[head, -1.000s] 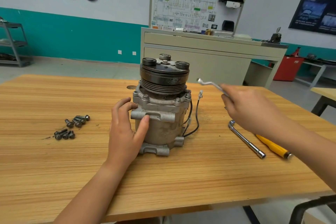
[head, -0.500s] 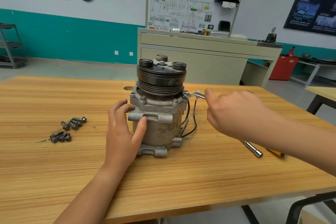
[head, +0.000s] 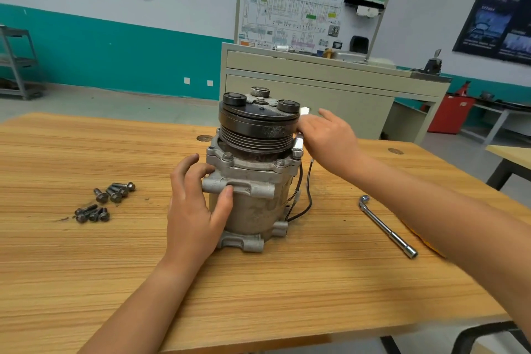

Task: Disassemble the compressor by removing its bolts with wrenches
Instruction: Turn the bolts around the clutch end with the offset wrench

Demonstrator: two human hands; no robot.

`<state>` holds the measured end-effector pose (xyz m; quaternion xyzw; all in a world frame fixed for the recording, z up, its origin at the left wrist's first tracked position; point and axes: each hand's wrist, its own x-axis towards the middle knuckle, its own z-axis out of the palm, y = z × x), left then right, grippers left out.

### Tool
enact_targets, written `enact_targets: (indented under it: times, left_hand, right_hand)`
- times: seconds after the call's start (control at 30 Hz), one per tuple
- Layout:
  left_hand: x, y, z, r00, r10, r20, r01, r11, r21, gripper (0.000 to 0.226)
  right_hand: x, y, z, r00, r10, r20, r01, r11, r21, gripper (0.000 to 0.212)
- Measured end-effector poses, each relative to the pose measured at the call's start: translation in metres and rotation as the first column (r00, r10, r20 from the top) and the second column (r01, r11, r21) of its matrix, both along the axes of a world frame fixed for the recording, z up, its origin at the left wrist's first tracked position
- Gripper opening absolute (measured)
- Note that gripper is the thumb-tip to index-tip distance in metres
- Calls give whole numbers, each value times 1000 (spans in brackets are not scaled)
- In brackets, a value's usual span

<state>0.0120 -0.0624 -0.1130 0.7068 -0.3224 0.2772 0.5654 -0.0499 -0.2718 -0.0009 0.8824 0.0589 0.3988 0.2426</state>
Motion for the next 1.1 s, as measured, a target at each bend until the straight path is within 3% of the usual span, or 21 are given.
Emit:
enact_targets:
  times: [0.13,0.23,0.3,0.43,0.6,0.8,1.1]
  left_hand:
    - [-1,1,-1,1000,-19,11,19,1000,-4,53]
    - [-1,1,-2,1000,-26,8,26,1000,-9,53]
    - [0,0,-2,1000,-24,3,24,1000,-14,53]
    - [-1,0,-2,999,-29,-13,29,999,-21,55]
    - [-1,1,-2,1000,-20,-23,19,1000,-19,53]
    - [-1,-1,-2,1000,-25,-10,24,999,-21,52]
    - [1,0,-4,1000,-23,-4,23,1000,-15,52]
  right_hand:
    - [-7,3,-6,997,29,67,-44,972,231,13]
    - [-35,3,-2,997,-27,67,-15,830,557,30]
    - [-55,8,1,999,-11,39,-16,787,616,40]
    - [-89,24,7,954,-220,-203,278,901,333,45]
    - [-93,39,11,819,-431,-379,490,869,70,49]
    - [-89,50,16,758,-530,-380,485,848,-215,53]
    - [-75,20,19,728,-521,-446,451,853,-262,12]
